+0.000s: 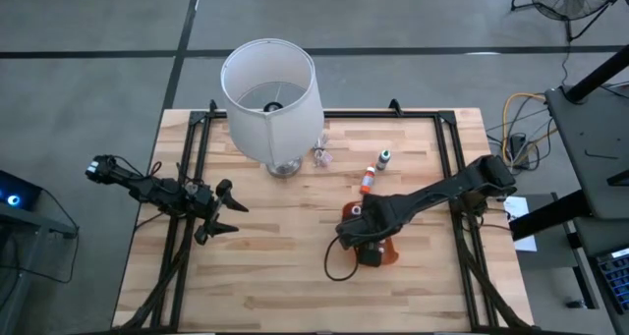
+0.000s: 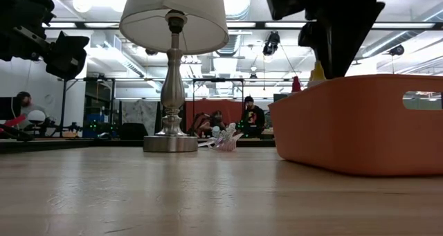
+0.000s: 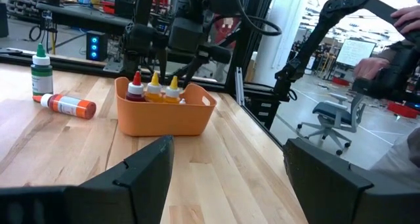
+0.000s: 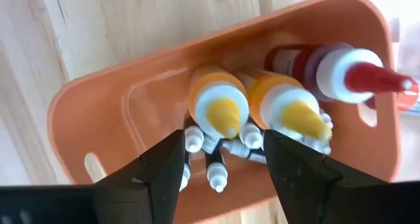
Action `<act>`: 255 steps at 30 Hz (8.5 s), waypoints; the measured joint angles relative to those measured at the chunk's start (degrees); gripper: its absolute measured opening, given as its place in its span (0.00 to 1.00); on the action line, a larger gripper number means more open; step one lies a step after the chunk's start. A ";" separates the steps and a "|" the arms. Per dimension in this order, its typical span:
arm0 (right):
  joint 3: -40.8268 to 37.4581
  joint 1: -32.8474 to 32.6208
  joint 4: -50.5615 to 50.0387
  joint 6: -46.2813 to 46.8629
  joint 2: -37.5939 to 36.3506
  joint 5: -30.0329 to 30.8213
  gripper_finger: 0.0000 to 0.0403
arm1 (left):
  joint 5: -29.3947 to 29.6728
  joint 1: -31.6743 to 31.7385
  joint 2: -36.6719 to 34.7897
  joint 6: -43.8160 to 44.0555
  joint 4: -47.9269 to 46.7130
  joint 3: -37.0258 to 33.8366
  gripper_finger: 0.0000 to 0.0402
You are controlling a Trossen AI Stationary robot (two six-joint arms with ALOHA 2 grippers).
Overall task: Pick & Place food coloring
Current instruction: Put the big food coloring bottle into the orange bin
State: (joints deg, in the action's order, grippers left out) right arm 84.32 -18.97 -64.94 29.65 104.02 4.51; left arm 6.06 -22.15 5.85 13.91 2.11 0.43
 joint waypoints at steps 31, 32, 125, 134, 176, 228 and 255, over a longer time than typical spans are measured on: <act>11.39 2.48 -15.37 15.94 -11.92 10.99 0.50 | 0.01 0.00 0.00 0.00 0.00 -0.01 0.64; 11.23 3.35 -15.45 15.94 -12.59 11.01 0.50 | -0.01 0.00 -0.02 0.00 0.00 -0.01 0.64; -28.00 43.88 22.08 3.03 -14.90 8.43 0.44 | 0.01 0.00 0.00 0.00 0.00 -0.02 0.64; -28.00 43.90 23.10 1.12 -14.90 8.68 0.54 | -0.01 0.00 -0.01 0.00 0.00 0.00 0.64; -18.68 40.99 7.72 -5.14 -17.90 9.14 0.33 | 0.01 0.00 -0.01 0.00 0.00 -0.01 0.64; 1.66 -11.18 -0.79 27.87 -4.48 7.47 0.33 | -0.01 0.02 -0.01 0.00 0.00 -0.02 0.64; -2.03 -13.06 7.31 40.52 3.07 17.20 0.33 | 0.01 0.02 0.00 0.00 0.00 -0.02 0.64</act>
State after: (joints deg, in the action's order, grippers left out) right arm 82.28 -32.03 -57.63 70.16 107.09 21.71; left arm 6.07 -22.13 5.84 13.91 2.11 0.41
